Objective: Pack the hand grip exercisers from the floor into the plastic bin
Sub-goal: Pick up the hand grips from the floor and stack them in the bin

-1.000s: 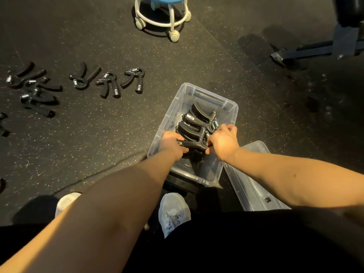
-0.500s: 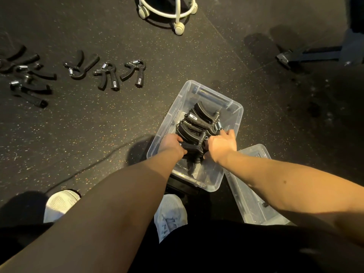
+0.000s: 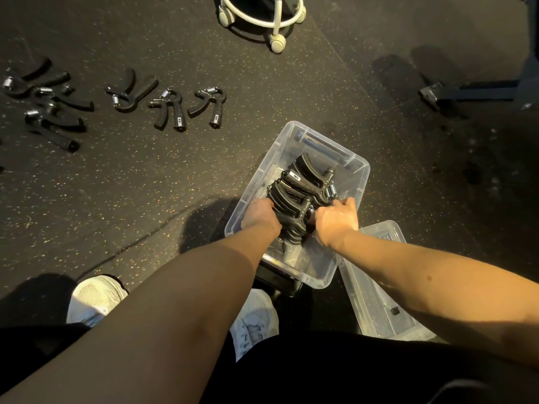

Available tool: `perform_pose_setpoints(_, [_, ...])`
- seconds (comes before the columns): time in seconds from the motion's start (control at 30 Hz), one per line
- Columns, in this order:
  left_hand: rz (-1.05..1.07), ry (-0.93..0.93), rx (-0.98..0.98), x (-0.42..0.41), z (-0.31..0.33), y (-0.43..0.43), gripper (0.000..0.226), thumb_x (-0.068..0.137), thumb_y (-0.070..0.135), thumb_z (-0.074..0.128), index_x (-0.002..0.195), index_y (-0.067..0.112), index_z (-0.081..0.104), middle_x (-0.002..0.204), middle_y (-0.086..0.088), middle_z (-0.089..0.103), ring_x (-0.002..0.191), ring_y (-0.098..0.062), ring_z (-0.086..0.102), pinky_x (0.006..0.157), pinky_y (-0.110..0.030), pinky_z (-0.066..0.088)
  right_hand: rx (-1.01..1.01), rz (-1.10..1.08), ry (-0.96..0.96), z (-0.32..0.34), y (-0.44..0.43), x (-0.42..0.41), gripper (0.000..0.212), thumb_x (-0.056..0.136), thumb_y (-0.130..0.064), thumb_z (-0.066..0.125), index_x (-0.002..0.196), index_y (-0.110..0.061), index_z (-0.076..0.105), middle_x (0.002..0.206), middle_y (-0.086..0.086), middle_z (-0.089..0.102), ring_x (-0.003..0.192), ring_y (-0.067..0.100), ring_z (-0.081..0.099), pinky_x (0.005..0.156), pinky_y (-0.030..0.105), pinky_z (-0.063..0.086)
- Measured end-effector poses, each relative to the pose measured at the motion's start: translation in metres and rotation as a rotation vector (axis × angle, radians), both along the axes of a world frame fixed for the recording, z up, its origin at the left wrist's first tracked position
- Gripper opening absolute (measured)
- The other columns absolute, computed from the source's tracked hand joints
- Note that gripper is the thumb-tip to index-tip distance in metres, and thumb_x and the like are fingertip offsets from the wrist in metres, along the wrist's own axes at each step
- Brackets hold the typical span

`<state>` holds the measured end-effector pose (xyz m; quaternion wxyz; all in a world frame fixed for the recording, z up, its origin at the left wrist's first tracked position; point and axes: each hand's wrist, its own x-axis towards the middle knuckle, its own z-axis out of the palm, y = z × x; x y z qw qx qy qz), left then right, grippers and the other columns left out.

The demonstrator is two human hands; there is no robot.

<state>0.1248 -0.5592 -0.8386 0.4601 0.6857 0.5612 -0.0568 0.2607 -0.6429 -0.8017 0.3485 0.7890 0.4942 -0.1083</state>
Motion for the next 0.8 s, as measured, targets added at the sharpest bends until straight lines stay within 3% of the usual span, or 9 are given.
perform_pose_setpoints(0.1, [-0.07, -0.034, 0.05, 0.0, 0.005, -0.001, 0.059, 0.073, 0.015, 0.084, 0.126, 0.022, 0.059, 0.123, -0.003, 0.061, 0.118, -0.027, 0.06, 0.098, -0.044, 0.053, 0.06, -0.016, 0.094, 0.004, -0.002, 0.005, 0.025, 0.084, -0.028, 0.06, 0.105, -0.035, 0.07, 0.096, -0.005, 0.07, 0.105, 0.02, 0.056, 0.092, 0.039, 0.028])
perform_pose_setpoints(0.17, [-0.118, -0.057, 0.091, 0.0, 0.016, -0.001, 0.046, 0.077, 0.013, 0.077, 0.119, 0.024, 0.061, 0.119, -0.001, 0.061, 0.113, -0.026, 0.062, 0.094, -0.043, 0.055, 0.186, -0.122, 0.264, 0.011, -0.001, 0.01, 0.026, 0.085, -0.029, 0.066, 0.11, -0.034, 0.07, 0.102, -0.005, 0.071, 0.108, 0.02, 0.06, 0.098, 0.037, 0.032])
perform_pose_setpoints(0.23, [-0.12, -0.091, 0.083, 0.0, 0.03, 0.007, 0.049, 0.082, 0.013, 0.071, 0.128, 0.024, 0.059, 0.122, 0.0, 0.062, 0.114, -0.025, 0.062, 0.097, -0.039, 0.053, 0.345, -0.3, 0.48, 0.027, 0.002, 0.015, 0.033, 0.083, -0.03, 0.077, 0.115, -0.031, 0.07, 0.112, -0.002, 0.072, 0.114, 0.02, 0.062, 0.104, 0.034, 0.042])
perform_pose_setpoints(0.3, [-0.066, -0.207, 0.02, -0.002, 0.047, 0.023, 0.051, 0.084, 0.01, 0.068, 0.133, 0.02, 0.058, 0.126, -0.003, 0.064, 0.115, -0.022, 0.062, 0.104, -0.036, 0.049, 0.473, -0.37, 0.63, 0.052, 0.01, 0.016, 0.043, 0.08, -0.029, 0.082, 0.121, -0.023, 0.07, 0.112, 0.0, 0.072, 0.107, 0.018, 0.066, 0.096, 0.029, 0.049])
perform_pose_setpoints(0.4, [0.056, -0.419, -0.008, -0.016, 0.071, 0.056, 0.035, 0.085, -0.001, 0.06, 0.117, 0.01, 0.065, 0.115, -0.014, 0.069, 0.097, -0.021, 0.066, 0.099, -0.033, 0.052, 0.575, -0.376, 0.721, 0.087, 0.031, 0.009, 0.048, 0.079, -0.029, 0.084, 0.122, -0.014, 0.069, 0.106, -0.002, 0.071, 0.098, 0.015, 0.068, 0.09, 0.026, 0.05])
perform_pose_setpoints(0.5, [0.179, -0.396, 0.13, -0.046, 0.073, 0.095, 0.026, 0.079, 0.012, 0.049, 0.098, 0.022, 0.065, 0.097, -0.013, 0.074, 0.091, -0.03, 0.071, 0.089, -0.04, 0.057, 0.604, -0.358, 0.768, 0.108, 0.069, -0.009, 0.055, 0.079, -0.028, 0.084, 0.128, -0.008, 0.066, 0.119, 0.005, 0.07, 0.109, 0.015, 0.064, 0.104, 0.027, 0.045])
perform_pose_setpoints(0.57, [0.267, -0.37, 0.149, -0.075, 0.079, 0.117, 0.025, 0.079, 0.016, 0.045, 0.096, 0.023, 0.062, 0.102, -0.018, 0.072, 0.097, -0.038, 0.068, 0.089, -0.042, 0.056, 0.574, -0.287, 0.784, 0.113, 0.1, -0.029, 0.055, 0.081, -0.029, 0.083, 0.128, -0.007, 0.065, 0.122, 0.006, 0.069, 0.111, 0.018, 0.064, 0.104, 0.026, 0.045])
perform_pose_setpoints(0.67, [0.32, -0.226, 0.199, -0.126, 0.09, 0.14, 0.029, 0.091, 0.01, 0.052, 0.115, 0.013, 0.067, 0.119, -0.012, 0.067, 0.111, -0.033, 0.062, 0.097, -0.034, 0.05, 0.504, -0.188, 0.82, 0.109, 0.15, -0.063, 0.056, 0.082, -0.034, 0.081, 0.13, -0.009, 0.065, 0.127, 0.003, 0.068, 0.116, 0.018, 0.063, 0.103, 0.025, 0.044])
perform_pose_setpoints(0.8, [0.425, -0.083, 0.141, -0.184, 0.059, 0.178, 0.039, 0.091, 0.01, 0.056, 0.13, 0.014, 0.059, 0.132, -0.009, 0.059, 0.119, -0.03, 0.057, 0.104, -0.037, 0.046, 0.412, -0.107, 0.85, 0.076, 0.22, -0.118, 0.059, 0.084, -0.041, 0.078, 0.132, -0.01, 0.063, 0.129, 0.006, 0.067, 0.119, 0.02, 0.062, 0.101, 0.026, 0.043])
